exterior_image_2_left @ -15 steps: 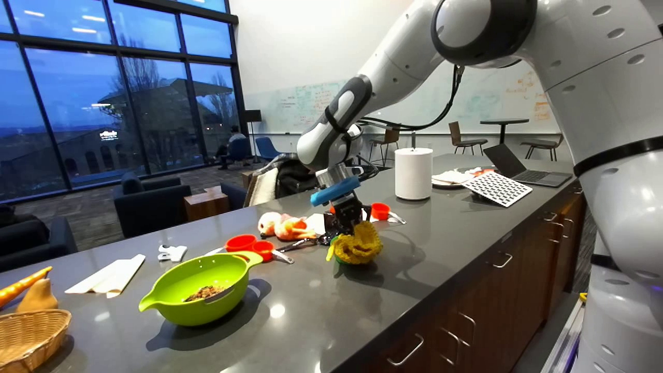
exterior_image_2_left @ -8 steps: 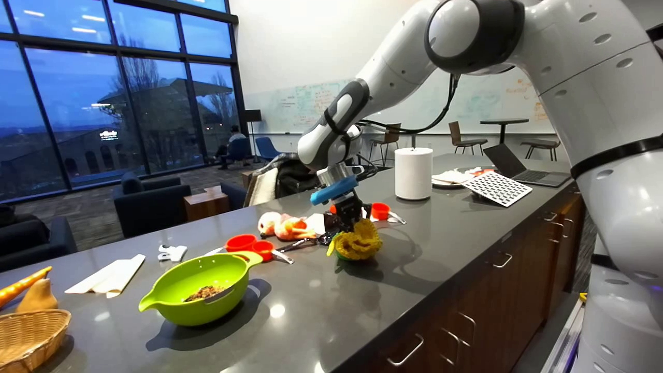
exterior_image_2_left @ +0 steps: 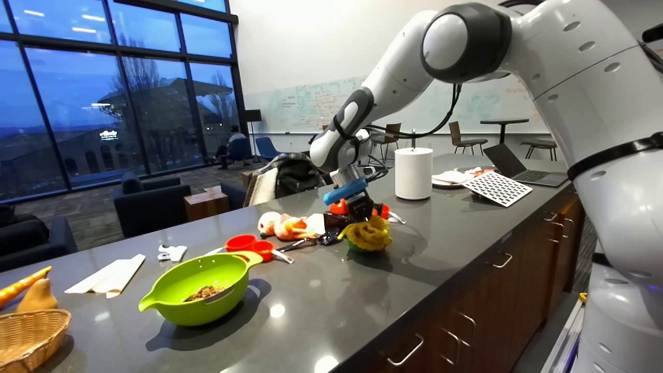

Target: Put the yellow object into the green bowl

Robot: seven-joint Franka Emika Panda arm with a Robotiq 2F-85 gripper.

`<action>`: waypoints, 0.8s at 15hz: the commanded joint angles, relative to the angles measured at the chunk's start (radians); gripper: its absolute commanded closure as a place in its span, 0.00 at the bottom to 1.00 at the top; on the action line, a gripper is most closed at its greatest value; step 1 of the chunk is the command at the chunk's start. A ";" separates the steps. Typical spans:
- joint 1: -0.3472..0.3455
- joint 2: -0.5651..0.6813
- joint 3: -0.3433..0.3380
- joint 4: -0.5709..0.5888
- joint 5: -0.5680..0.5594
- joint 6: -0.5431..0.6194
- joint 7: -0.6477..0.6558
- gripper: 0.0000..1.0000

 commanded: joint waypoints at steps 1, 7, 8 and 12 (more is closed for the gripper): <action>-0.026 0.031 -0.025 0.018 -0.011 -0.029 0.018 0.97; -0.076 0.034 -0.046 -0.004 -0.001 -0.076 -0.003 0.97; -0.082 0.033 -0.048 -0.007 0.000 -0.086 -0.006 0.97; -0.101 0.011 -0.044 -0.018 0.011 -0.078 -0.027 0.58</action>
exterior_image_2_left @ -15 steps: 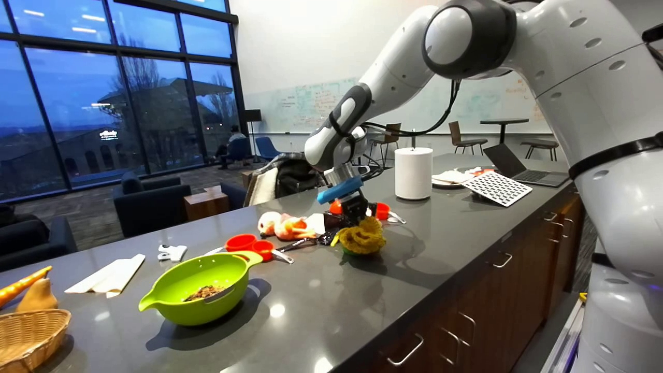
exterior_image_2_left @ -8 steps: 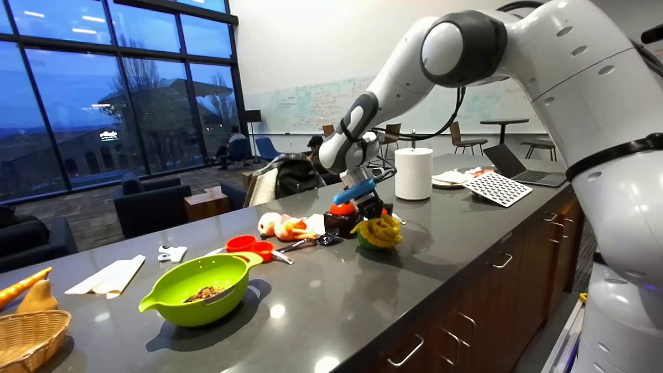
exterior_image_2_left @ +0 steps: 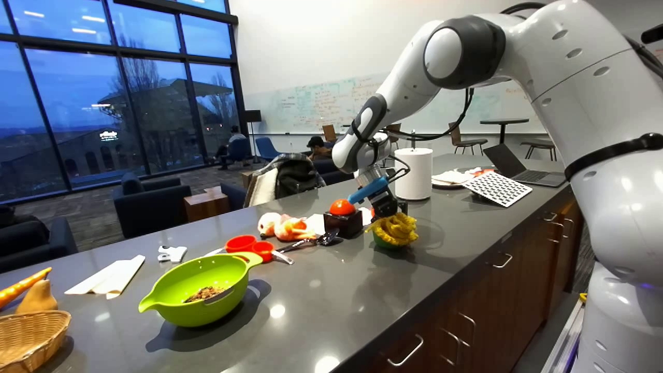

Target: Put the yellow object into the green bowl

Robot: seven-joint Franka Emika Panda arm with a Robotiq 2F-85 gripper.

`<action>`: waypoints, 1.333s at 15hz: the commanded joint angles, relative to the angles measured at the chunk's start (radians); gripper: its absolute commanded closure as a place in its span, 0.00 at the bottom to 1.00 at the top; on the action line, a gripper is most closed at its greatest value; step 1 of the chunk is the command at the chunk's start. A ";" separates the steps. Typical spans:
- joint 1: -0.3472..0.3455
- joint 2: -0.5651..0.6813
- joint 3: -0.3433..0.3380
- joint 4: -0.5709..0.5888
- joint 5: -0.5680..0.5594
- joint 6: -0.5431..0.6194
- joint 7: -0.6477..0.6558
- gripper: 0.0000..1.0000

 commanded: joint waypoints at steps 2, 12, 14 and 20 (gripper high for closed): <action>-0.015 -0.029 0.003 -0.026 0.021 0.025 -0.035 0.81; -0.013 -0.109 0.017 -0.052 0.098 0.103 -0.153 0.97; -0.012 -0.121 0.018 -0.055 0.107 0.111 -0.170 0.97; -0.020 -0.081 0.021 -0.046 0.134 0.129 -0.223 0.97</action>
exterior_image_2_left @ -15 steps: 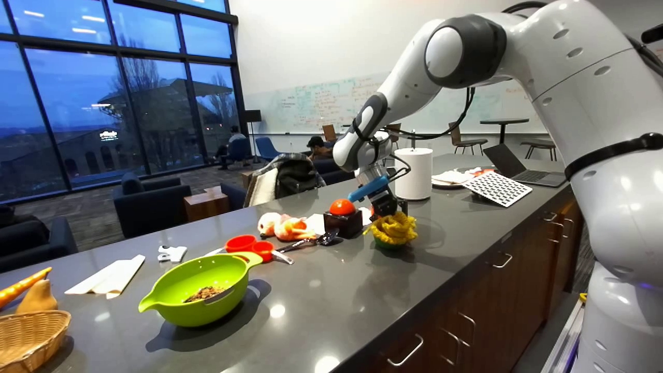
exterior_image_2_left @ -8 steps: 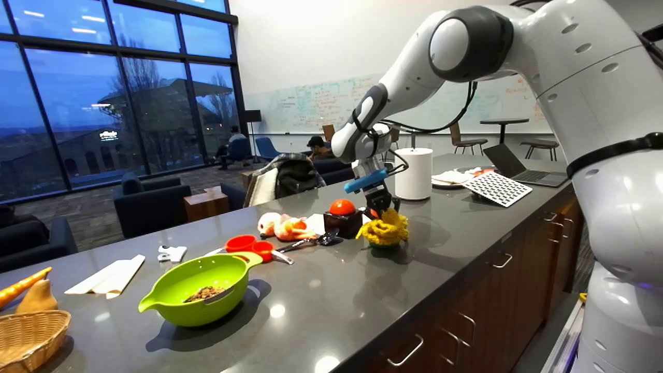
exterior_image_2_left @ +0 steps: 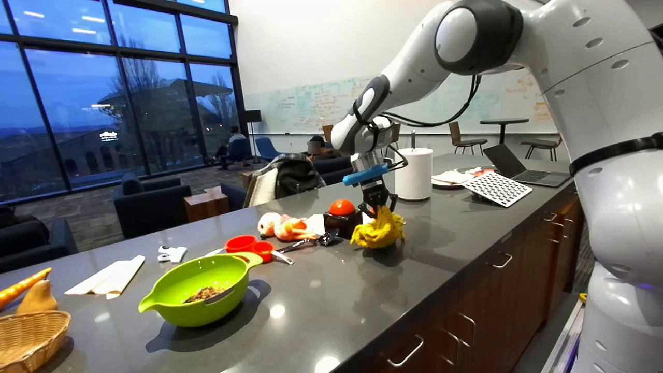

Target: Put the yellow object into the green bowl

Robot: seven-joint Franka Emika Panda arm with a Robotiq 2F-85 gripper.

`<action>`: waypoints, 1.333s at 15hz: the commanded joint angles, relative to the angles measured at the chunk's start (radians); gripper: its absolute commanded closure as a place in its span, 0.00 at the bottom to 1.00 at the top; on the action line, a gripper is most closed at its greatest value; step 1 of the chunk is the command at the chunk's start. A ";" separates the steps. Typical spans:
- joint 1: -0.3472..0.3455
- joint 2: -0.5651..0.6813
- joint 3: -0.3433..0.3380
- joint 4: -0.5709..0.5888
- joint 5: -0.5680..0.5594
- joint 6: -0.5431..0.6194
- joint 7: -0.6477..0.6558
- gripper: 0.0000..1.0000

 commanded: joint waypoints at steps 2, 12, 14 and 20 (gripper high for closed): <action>-0.014 0.025 0.011 -0.023 0.034 0.047 -0.060 0.97; -0.013 0.040 0.005 -0.027 0.037 0.070 -0.118 0.97; -0.014 0.040 0.005 -0.026 0.039 0.072 -0.121 0.97; -0.005 0.044 -0.002 -0.013 0.023 0.051 -0.109 0.88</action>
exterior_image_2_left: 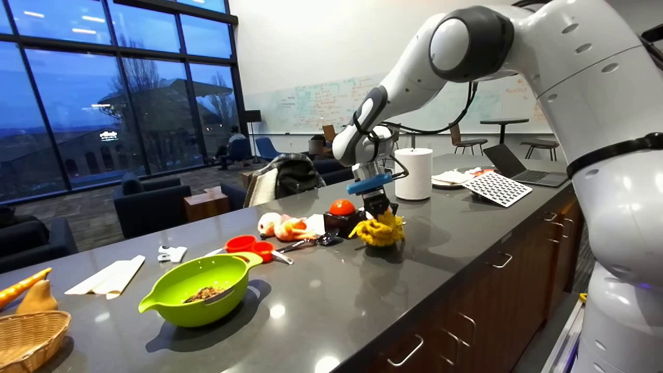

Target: Put the yellow object into the green bowl

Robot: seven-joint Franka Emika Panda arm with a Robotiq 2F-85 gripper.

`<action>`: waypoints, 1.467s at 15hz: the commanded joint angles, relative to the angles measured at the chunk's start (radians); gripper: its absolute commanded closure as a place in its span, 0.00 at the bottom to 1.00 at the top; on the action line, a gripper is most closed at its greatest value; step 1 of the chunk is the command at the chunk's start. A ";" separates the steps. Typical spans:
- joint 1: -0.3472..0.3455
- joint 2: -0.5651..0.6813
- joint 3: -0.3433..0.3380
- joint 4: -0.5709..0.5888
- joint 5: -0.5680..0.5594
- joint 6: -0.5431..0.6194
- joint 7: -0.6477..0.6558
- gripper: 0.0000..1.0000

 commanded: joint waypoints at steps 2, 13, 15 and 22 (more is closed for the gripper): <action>0.001 0.001 -0.002 0.003 0.001 -0.003 -0.002 0.88; -0.002 -0.003 0.002 0.003 0.007 -0.010 -0.015 0.62; 0.001 -0.011 0.002 0.000 0.002 -0.011 -0.014 0.52; 0.014 -0.058 0.003 -0.007 -0.010 -0.017 -0.016 0.07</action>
